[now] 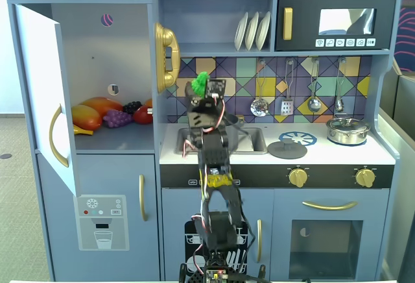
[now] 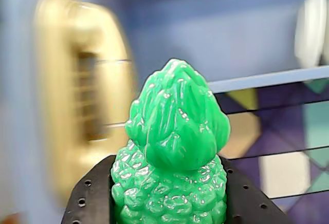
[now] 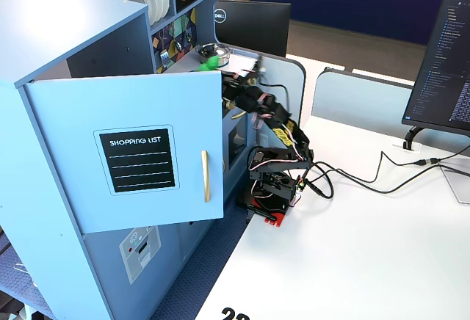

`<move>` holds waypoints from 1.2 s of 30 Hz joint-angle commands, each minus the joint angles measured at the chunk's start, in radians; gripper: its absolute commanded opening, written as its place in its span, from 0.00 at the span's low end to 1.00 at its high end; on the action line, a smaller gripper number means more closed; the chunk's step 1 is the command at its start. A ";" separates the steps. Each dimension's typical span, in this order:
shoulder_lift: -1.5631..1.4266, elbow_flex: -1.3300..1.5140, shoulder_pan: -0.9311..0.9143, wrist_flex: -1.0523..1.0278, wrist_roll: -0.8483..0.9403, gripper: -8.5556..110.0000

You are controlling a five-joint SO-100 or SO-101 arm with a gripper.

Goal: Pick up the green pineapple from the left cabinet and place it in the gray recipient

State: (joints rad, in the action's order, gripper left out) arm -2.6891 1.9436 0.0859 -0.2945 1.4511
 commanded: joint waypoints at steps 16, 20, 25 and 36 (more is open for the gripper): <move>0.580 -0.201 -0.161 0.212 0.130 0.07; 0.614 -0.218 -0.167 0.187 0.147 0.07; 0.617 -0.222 -0.149 0.143 0.175 0.08; 0.611 -0.284 -0.164 0.089 0.114 0.47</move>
State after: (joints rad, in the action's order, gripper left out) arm -2.0693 1.7487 -0.0675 -0.1917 1.5739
